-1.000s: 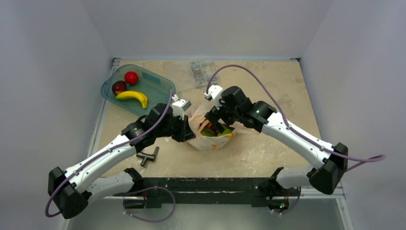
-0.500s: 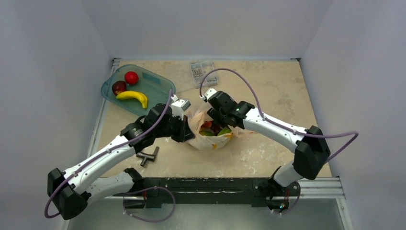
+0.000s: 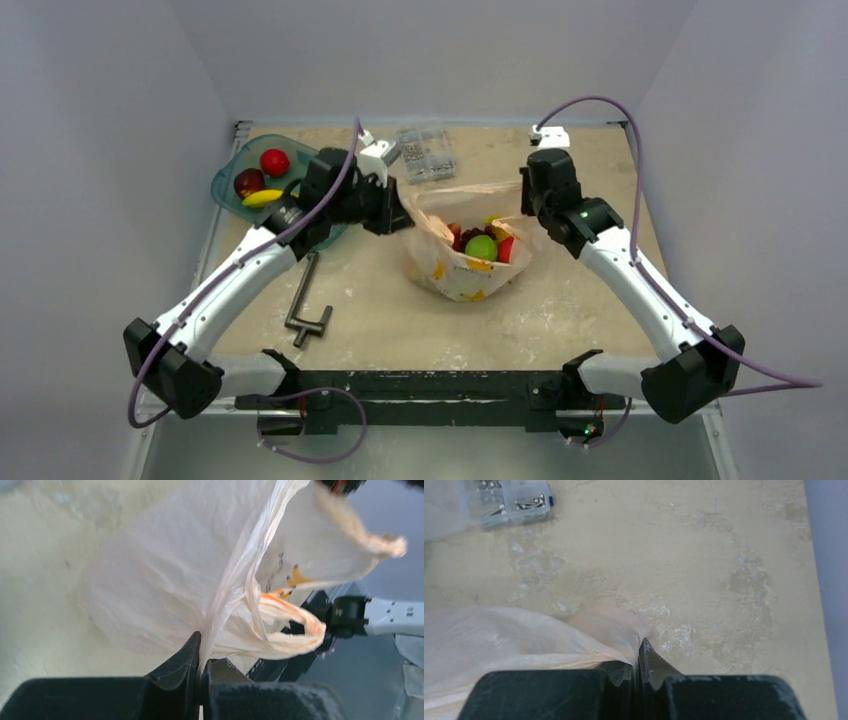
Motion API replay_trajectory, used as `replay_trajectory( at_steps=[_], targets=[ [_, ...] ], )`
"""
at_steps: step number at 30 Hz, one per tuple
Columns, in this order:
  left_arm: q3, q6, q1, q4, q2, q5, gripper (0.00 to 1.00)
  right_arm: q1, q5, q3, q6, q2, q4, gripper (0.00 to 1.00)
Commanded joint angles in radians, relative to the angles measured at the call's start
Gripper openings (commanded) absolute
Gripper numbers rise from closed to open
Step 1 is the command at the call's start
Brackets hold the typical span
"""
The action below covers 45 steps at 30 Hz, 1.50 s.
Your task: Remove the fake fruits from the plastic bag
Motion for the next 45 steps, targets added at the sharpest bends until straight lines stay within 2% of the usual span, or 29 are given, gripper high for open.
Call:
replay_trajectory(
  at_steps=[1,3,5,10,12,14,16,18,20,22,23,27,29,32,35,37,40,42,43,45],
  targets=[
    [0.279,0.098,0.076,-0.056,0.120,0.132,0.00,-0.030,-0.091,0.022,0.164,-0.031,0.016,0.00],
    [0.337,0.114,0.084,-0.083,0.154,0.156,0.00,-0.029,-0.103,0.018,0.193,-0.052,0.002,0.00],
    [0.332,0.133,0.085,-0.115,0.160,0.149,0.00,-0.029,-0.151,-0.007,0.205,-0.090,0.006,0.00],
    [0.138,0.157,0.112,-0.137,0.124,0.116,0.01,-0.022,-0.381,-0.149,0.236,-0.199,0.057,0.00],
    [0.057,0.166,0.130,-0.161,0.101,0.065,0.17,0.001,-0.436,-0.189,0.265,-0.218,0.069,0.00],
    [-0.011,0.170,0.137,-0.190,0.055,0.019,0.38,0.049,-0.417,-0.202,0.291,-0.218,0.054,0.00],
    [-0.046,0.151,0.138,-0.211,-0.020,0.006,0.50,0.117,-0.373,-0.202,0.315,-0.215,0.047,0.00],
    [-0.061,0.124,0.137,-0.227,-0.109,0.052,0.56,0.173,-0.322,-0.195,0.339,-0.215,0.023,0.00],
    [-0.073,0.080,0.137,-0.225,-0.187,0.164,0.59,0.194,-0.316,-0.201,0.358,-0.222,0.017,0.01],
    [-0.077,0.027,0.122,-0.223,-0.247,0.280,0.60,0.195,-0.320,-0.213,0.364,-0.233,0.023,0.07],
    [-0.079,0.003,0.093,-0.219,-0.269,0.294,0.60,0.195,-0.318,-0.217,0.364,-0.235,0.024,0.09],
    [-0.083,-0.088,-0.125,-0.162,-0.312,0.188,0.61,0.195,-0.332,-0.213,0.359,-0.238,0.036,0.08],
    [-0.104,-0.149,-0.231,-0.079,-0.308,0.078,0.61,0.195,-0.339,-0.211,0.361,-0.249,0.045,0.07],
    [-0.112,-0.191,-0.331,0.008,-0.257,-0.154,0.60,0.195,-0.335,-0.215,0.374,-0.275,0.048,0.05],
    [-0.086,-0.197,-0.405,0.117,-0.153,-0.298,0.59,0.195,-0.335,-0.229,0.388,-0.296,0.050,0.01],
    [-0.040,-0.190,-0.441,0.135,-0.060,-0.404,0.59,0.195,-0.336,-0.243,0.396,-0.310,0.049,0.00],
    [0.033,-0.197,-0.445,0.140,0.092,-0.450,0.61,0.195,-0.326,-0.263,0.404,-0.336,0.047,0.00],
    [0.053,-0.189,-0.445,0.156,0.158,-0.468,0.87,0.195,-0.324,-0.272,0.405,-0.350,0.042,0.00],
    [0.049,-0.192,-0.445,0.168,0.179,-0.493,0.97,0.195,-0.320,-0.272,0.405,-0.354,0.034,0.00],
    [0.039,-0.196,-0.445,0.191,0.215,-0.542,0.98,0.195,-0.316,-0.272,0.400,-0.364,0.022,0.00]
  ],
)
